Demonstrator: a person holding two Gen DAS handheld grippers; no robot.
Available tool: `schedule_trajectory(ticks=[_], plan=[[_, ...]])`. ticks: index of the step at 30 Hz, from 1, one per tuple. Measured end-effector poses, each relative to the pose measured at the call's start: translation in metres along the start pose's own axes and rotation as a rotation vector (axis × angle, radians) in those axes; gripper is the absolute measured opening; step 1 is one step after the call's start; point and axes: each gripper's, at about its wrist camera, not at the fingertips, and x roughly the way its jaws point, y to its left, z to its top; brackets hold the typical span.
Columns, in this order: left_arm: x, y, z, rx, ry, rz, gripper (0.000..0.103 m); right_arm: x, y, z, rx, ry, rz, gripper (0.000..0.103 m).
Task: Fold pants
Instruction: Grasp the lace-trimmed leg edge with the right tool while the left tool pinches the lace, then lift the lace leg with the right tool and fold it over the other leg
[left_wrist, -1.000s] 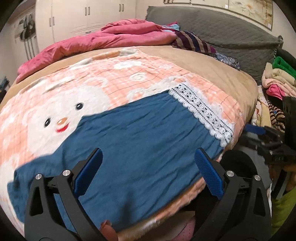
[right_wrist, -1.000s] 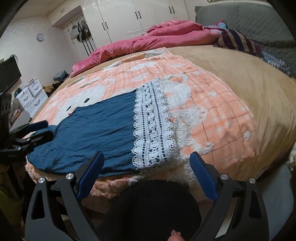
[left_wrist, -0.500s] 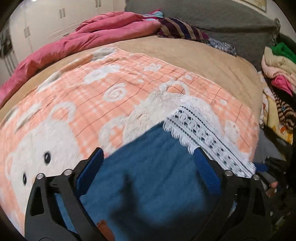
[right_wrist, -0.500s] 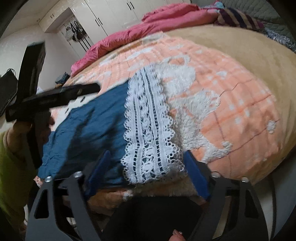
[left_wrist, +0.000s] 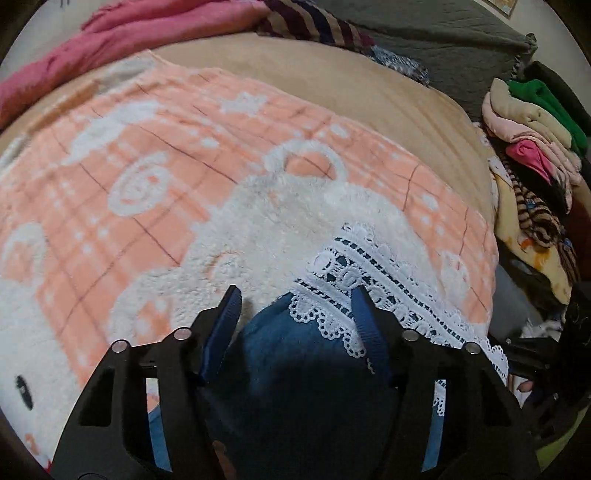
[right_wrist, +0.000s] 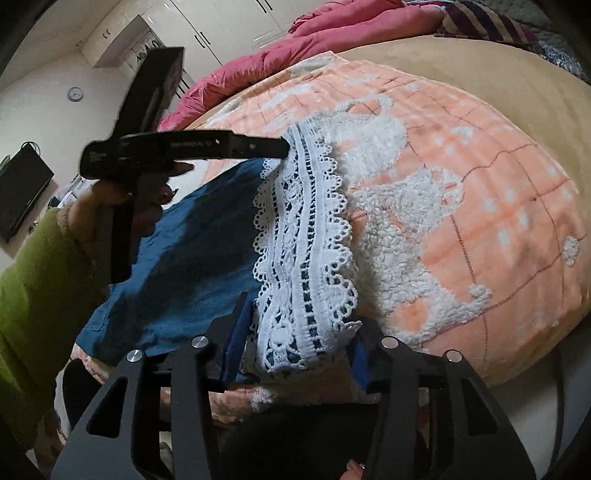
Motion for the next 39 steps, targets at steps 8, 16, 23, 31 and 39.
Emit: schedule_trajectory(ticks=[8, 16, 23, 31, 39], plan=[[0.011, 0.0, -0.004, -0.018, 0.011, -0.101, 0.02, 0.002, -0.006, 0.001, 0.048, -0.006, 0.057, 0.031], [-0.019, 0.005, -0.011, -0.029, -0.101, -0.148, 0.01, -0.013, 0.01, -0.001, 0.008, -0.068, 0.036, 0.025], [-0.072, 0.029, -0.03, -0.094, -0.214, -0.207, 0.01, -0.03, 0.059, 0.004, -0.112, -0.128, 0.062, 0.025], [-0.128, 0.069, -0.084, -0.188, -0.295, -0.181, 0.01, -0.019, 0.139, 0.008, -0.312, -0.116, 0.109, 0.025], [-0.136, 0.114, -0.137, -0.347, -0.246, -0.117, 0.018, 0.038, 0.199, -0.013, -0.492, -0.006, 0.094, 0.025]])
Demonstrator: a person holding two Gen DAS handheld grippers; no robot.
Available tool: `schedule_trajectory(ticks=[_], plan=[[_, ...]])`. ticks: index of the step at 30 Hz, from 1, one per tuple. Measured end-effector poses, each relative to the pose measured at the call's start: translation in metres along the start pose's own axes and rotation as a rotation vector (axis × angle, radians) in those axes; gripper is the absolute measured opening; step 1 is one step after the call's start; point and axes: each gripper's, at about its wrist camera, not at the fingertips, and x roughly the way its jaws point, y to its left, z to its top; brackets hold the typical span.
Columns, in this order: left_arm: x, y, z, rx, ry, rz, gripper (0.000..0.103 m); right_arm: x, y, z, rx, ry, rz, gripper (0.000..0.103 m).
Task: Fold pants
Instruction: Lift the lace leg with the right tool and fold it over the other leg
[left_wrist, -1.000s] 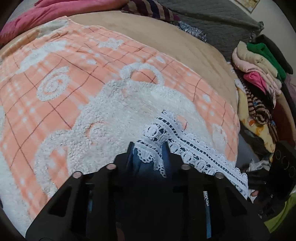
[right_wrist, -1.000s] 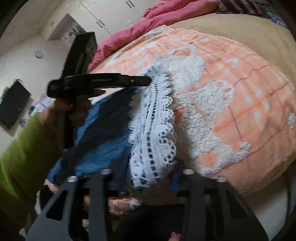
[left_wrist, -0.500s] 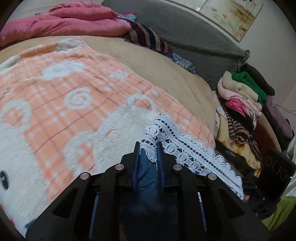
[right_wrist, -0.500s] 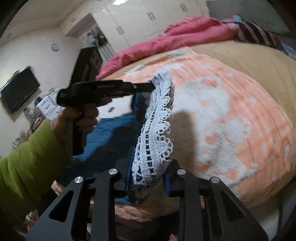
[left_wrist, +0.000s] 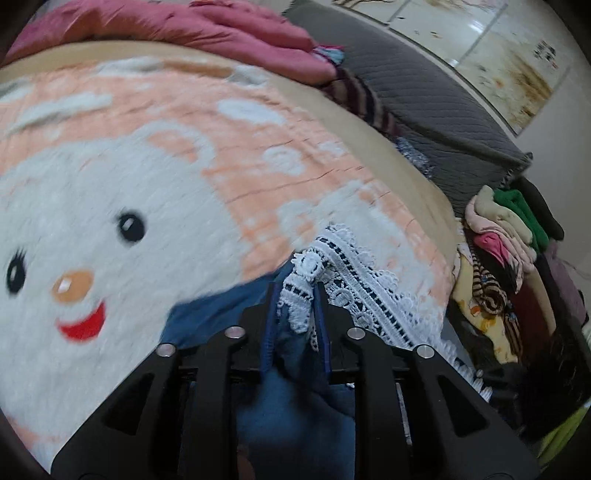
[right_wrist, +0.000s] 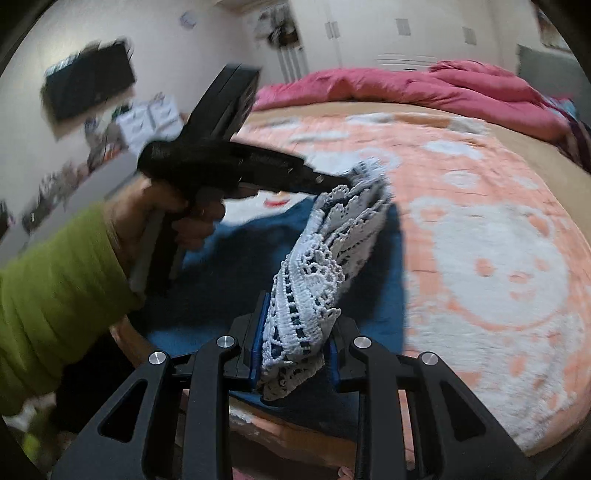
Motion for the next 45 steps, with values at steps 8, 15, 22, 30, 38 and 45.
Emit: schedule_trajectory(ticks=[8, 15, 22, 30, 38, 45], plan=[[-0.037, 0.023, -0.027, -0.172, -0.044, -0.015, 0.065, 0.03, 0.045, -0.016, -0.194, 0.08, -0.022, 0.025], [-0.038, 0.038, -0.042, -0.268, -0.061, -0.101, 0.075, 0.053, 0.066, -0.027, -0.283, 0.113, -0.031, 0.031], [-0.022, 0.033, -0.043, -0.224, -0.024, -0.021, 0.05, 0.039, 0.067, -0.022, -0.229, 0.044, 0.103, 0.056], [-0.019, 0.023, -0.036, -0.153, -0.031, 0.038, 0.014, 0.012, 0.053, -0.029, -0.213, 0.007, 0.09, 0.063], [-0.021, 0.029, -0.035, -0.164, -0.036, 0.072, 0.014, 0.025, 0.109, -0.047, -0.43, 0.016, 0.018, 0.063], [-0.023, 0.025, -0.034, -0.151, -0.035, 0.086, 0.014, 0.057, 0.107, -0.046, -0.467, 0.085, -0.123, 0.032]])
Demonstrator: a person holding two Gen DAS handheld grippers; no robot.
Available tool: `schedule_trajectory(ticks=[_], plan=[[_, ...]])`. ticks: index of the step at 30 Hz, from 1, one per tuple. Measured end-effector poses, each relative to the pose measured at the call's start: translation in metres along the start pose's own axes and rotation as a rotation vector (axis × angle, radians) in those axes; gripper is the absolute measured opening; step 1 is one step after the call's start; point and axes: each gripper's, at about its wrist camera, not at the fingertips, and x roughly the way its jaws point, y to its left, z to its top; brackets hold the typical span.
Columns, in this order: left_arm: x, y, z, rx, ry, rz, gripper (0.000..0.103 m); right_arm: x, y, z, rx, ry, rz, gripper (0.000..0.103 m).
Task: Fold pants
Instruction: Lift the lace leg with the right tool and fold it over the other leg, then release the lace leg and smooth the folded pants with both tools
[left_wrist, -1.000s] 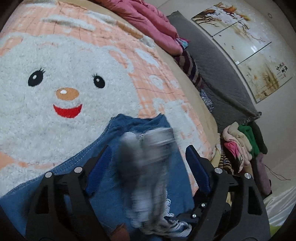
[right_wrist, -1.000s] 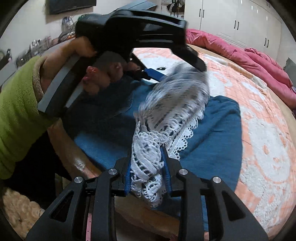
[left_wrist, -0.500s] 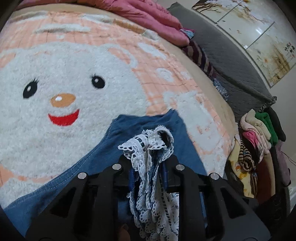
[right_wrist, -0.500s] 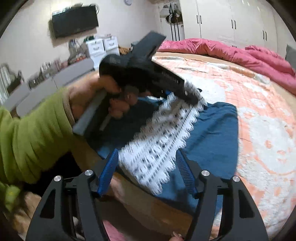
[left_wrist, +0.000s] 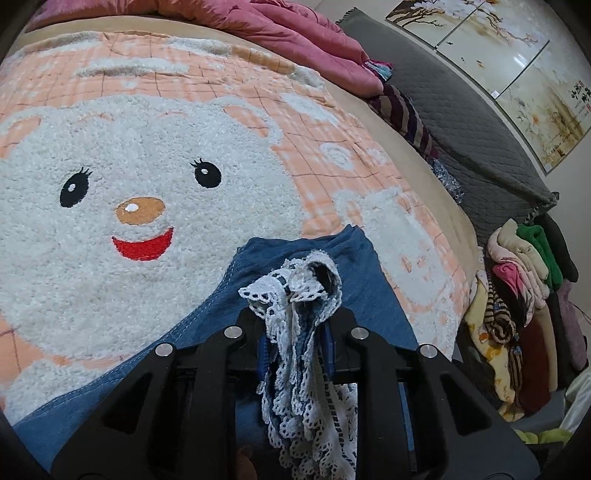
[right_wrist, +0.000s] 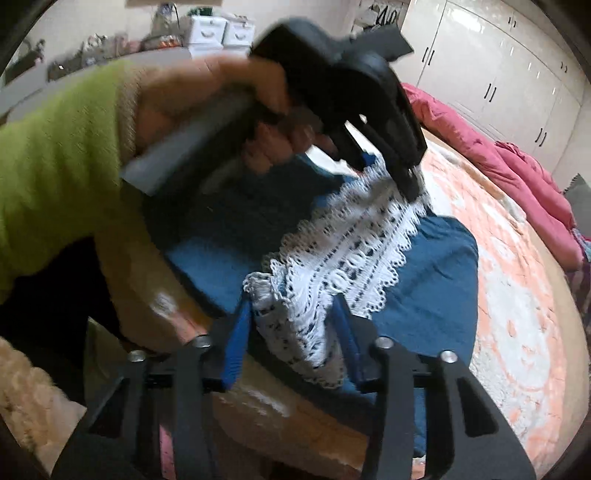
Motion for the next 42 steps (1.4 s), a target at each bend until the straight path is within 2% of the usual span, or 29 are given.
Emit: schedule_trajectory(ticks=[1, 2, 7, 9, 11, 14, 16, 18, 22, 24, 27, 30, 32, 34, 37, 39, 42], plan=[[-0.001, 0.0, 0.0, 0.0, -0.001, 0.0, 0.014, 0.0, -0.002, -0.001, 0.008, -0.004, 0.008, 0.023], [-0.002, -0.001, 0.0, 0.0, -0.003, 0.002, 0.014, -0.001, -0.004, 0.0, 0.022, -0.007, 0.017, 0.019], [-0.015, -0.003, 0.003, 0.028, -0.039, 0.047, 0.014, -0.012, -0.019, 0.011, 0.1, -0.065, 0.114, 0.018], [-0.02, 0.0, 0.004, 0.024, -0.044, 0.071, 0.014, -0.011, -0.015, 0.016, 0.079, -0.077, 0.138, 0.018], [-0.022, 0.004, 0.003, 0.026, -0.039, 0.086, 0.014, 0.0, -0.008, 0.015, 0.037, -0.038, 0.122, 0.018], [-0.013, 0.007, 0.001, 0.035, -0.013, 0.117, 0.014, 0.008, -0.002, 0.008, 0.006, -0.021, 0.122, 0.027], [-0.009, 0.009, -0.001, 0.04, 0.0, 0.135, 0.016, 0.006, 0.003, 0.005, -0.016, -0.026, 0.14, 0.041], [-0.008, 0.015, -0.001, 0.026, 0.005, 0.134, 0.019, 0.001, 0.004, 0.002, -0.017, -0.037, 0.171, 0.047], [-0.018, 0.022, 0.001, -0.001, -0.02, 0.139, 0.029, -0.018, -0.021, 0.005, 0.134, -0.101, 0.3, 0.047], [-0.03, 0.024, 0.003, -0.007, -0.05, 0.166, 0.03, -0.03, -0.038, 0.003, 0.204, -0.148, 0.321, 0.047], [-0.047, 0.017, 0.003, 0.014, -0.098, 0.22, 0.03, -0.04, -0.064, -0.003, 0.287, -0.164, 0.239, 0.047], [-0.061, 0.0, -0.007, 0.063, -0.132, 0.228, 0.03, -0.029, -0.085, -0.015, 0.346, -0.088, 0.149, 0.047], [-0.065, -0.018, -0.019, 0.119, -0.137, 0.239, 0.03, -0.021, -0.089, -0.02, 0.369, -0.049, 0.118, 0.047], [-0.065, -0.035, -0.031, 0.164, -0.133, 0.249, 0.03, -0.016, -0.095, -0.028, 0.392, -0.012, 0.116, 0.047], [-0.064, -0.062, -0.051, 0.229, -0.133, 0.223, 0.03, -0.01, -0.093, -0.037, 0.377, 0.05, 0.088, 0.046], [-0.056, -0.075, -0.07, 0.284, -0.117, 0.268, 0.03, -0.01, -0.093, -0.045, 0.402, 0.052, 0.107, 0.047], [-0.042, -0.073, -0.093, 0.295, -0.057, 0.327, 0.03, -0.009, -0.095, -0.046, 0.427, 0.047, 0.132, 0.047]])
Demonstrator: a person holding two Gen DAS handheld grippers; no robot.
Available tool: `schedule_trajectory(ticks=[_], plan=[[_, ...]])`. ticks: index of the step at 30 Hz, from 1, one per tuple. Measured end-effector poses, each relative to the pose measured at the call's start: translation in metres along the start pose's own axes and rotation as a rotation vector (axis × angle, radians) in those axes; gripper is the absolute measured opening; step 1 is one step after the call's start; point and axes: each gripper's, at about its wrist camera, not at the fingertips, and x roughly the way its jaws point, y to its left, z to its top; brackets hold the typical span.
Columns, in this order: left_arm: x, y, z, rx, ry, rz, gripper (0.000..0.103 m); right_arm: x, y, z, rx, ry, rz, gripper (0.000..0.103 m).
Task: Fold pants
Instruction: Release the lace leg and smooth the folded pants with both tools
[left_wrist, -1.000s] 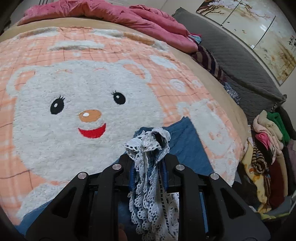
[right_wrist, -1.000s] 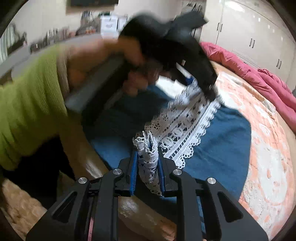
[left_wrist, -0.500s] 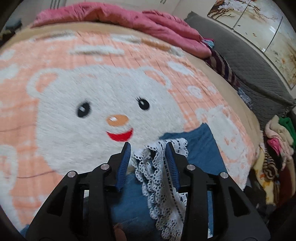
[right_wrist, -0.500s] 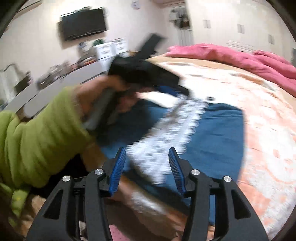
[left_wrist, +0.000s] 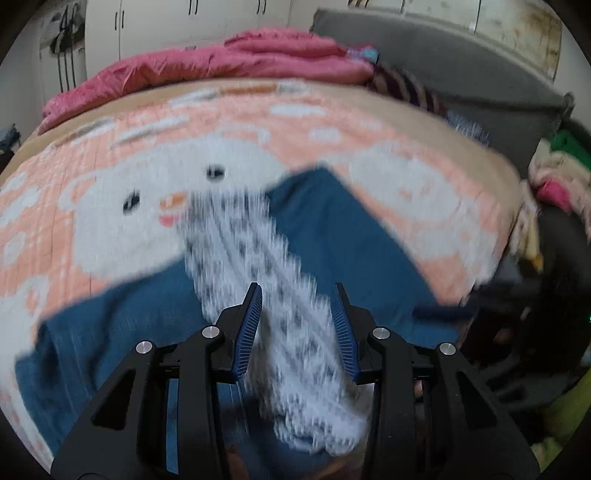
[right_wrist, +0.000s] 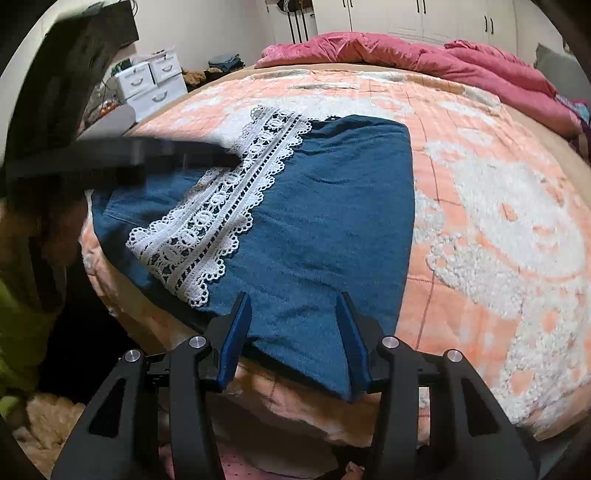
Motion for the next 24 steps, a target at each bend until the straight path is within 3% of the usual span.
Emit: schedule_trajectory(ticks=[4, 10, 14, 18, 22, 24], plan=[[0.01, 0.001, -0.026, 0.004, 0.038, 0.057, 0.031, 0.003, -0.004, -0.005, 0.012, 0.006, 0.009, 0.047], [0.008, 0.016, -0.039, -0.074, 0.023, -0.002, 0.033, 0.005, -0.004, -0.005, 0.022, 0.005, 0.019, 0.049], [0.005, 0.011, -0.039, -0.07, 0.016, 0.012, 0.033, 0.003, -0.006, -0.003, 0.029, 0.002, 0.03, 0.051], [-0.01, 0.009, -0.04, -0.101, -0.002, -0.004, 0.037, -0.015, -0.01, 0.003, 0.059, -0.051, 0.048, 0.065], [-0.027, -0.002, -0.047, -0.09, -0.039, 0.004, 0.038, -0.03, -0.028, 0.028, 0.125, -0.129, 0.057, 0.065], [-0.03, -0.009, -0.048, -0.076, -0.045, 0.016, 0.038, -0.027, -0.029, 0.045, 0.101, -0.139, 0.032, 0.065]])
